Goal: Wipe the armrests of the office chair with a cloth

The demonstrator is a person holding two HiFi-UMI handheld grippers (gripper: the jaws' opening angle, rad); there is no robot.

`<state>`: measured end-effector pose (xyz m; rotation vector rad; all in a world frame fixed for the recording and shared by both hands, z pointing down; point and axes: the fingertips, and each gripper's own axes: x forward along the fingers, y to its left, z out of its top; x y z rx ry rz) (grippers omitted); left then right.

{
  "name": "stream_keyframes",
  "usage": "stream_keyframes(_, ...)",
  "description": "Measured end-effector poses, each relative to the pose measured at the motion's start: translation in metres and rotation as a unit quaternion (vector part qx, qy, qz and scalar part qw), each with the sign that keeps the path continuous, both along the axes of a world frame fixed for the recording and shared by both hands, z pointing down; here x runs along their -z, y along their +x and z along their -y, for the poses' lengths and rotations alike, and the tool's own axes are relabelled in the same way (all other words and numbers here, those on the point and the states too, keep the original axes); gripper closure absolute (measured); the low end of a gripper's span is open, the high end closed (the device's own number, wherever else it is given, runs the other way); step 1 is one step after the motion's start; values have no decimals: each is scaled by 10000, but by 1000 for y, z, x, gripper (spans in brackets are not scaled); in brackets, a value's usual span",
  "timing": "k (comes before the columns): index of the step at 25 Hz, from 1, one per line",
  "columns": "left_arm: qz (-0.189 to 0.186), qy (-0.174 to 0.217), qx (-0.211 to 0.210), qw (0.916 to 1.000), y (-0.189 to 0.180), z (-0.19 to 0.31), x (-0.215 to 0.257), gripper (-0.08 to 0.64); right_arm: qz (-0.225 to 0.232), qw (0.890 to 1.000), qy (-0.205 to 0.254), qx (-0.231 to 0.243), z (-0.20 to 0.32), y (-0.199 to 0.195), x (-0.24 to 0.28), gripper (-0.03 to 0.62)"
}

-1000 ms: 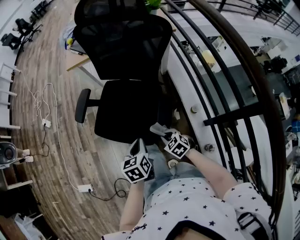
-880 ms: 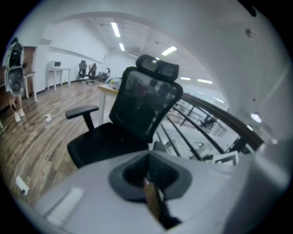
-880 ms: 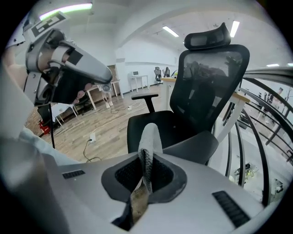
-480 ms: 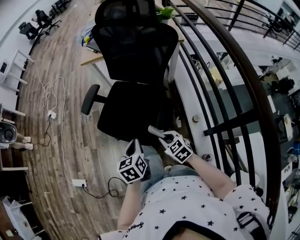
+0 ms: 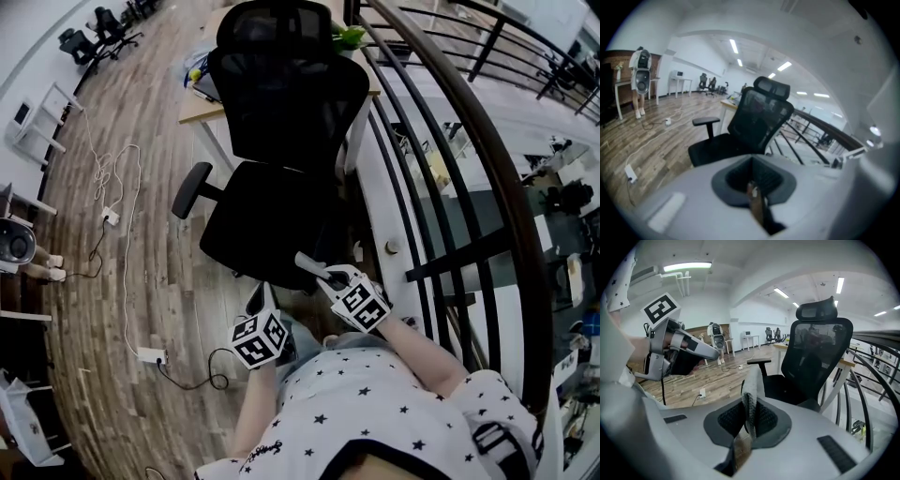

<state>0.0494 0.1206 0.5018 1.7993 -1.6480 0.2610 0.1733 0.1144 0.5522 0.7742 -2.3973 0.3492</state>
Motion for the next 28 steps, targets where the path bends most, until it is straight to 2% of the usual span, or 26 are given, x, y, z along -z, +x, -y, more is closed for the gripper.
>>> stream_keyframes(5, -39, 67, 131, 9999, -23, 7, 6, 552, 79, 9998, 89, 154, 5, -21, 11, 566)
stream_keyframes(10, -45, 87, 55, 9999, -58, 23, 11, 552, 144, 9997, 130, 131, 16, -58, 22, 566)
stream_keyframes(20, -34, 152, -425, 9990, -152, 62, 30, 552, 228, 9994, 203, -176, 48, -159, 42, 566)
stream_keyframes(28, -88, 176, -480, 9987, -227, 90, 32, 552, 225, 9988, 227, -368, 73, -221, 52, 566)
